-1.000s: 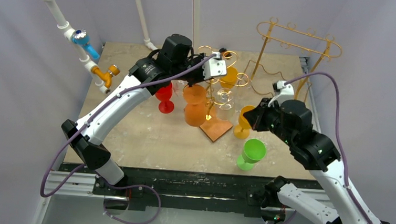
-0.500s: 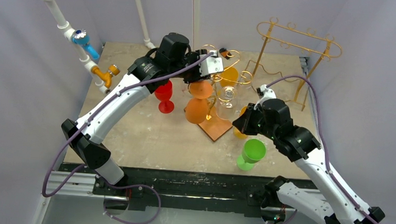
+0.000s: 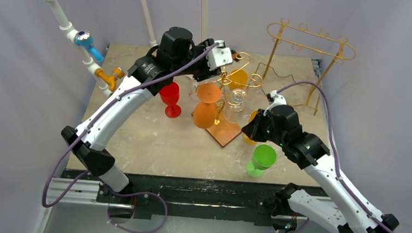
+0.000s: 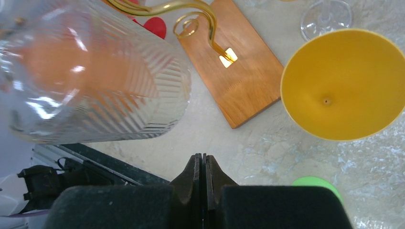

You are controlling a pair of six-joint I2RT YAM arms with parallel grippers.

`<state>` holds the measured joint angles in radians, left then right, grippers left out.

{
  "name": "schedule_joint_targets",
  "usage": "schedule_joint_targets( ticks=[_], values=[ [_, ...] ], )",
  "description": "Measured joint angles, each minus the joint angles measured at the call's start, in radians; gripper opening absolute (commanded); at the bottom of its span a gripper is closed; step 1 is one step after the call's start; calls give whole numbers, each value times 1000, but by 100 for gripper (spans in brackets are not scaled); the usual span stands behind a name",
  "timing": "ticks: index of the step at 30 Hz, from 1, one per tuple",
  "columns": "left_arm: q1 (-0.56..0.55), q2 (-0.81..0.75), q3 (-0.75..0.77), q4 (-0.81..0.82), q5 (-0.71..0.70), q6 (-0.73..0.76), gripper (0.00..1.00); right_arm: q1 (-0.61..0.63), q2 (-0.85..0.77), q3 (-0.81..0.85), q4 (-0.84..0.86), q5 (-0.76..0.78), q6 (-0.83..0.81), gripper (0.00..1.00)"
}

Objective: Place the wine glass upside down on the wine glass rack
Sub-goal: Move the wine glass to the center of the board.

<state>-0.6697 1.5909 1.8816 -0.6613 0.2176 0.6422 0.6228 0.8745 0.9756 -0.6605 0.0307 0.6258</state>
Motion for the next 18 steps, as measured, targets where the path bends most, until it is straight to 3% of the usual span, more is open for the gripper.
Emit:
schedule_joint_targets(
  ticks=[6, 14, 18],
  values=[
    [0, -2, 67, -18, 21, -44, 57, 11, -31, -82, 8, 0, 65, 0],
    [0, 0, 118, -55, 44, -108, 71, 139, 24, -133, 34, 50, 126, 0],
    [0, 2, 124, -86, 44, -128, 82, 141, -2, -133, 16, 94, 127, 18]
  ],
)
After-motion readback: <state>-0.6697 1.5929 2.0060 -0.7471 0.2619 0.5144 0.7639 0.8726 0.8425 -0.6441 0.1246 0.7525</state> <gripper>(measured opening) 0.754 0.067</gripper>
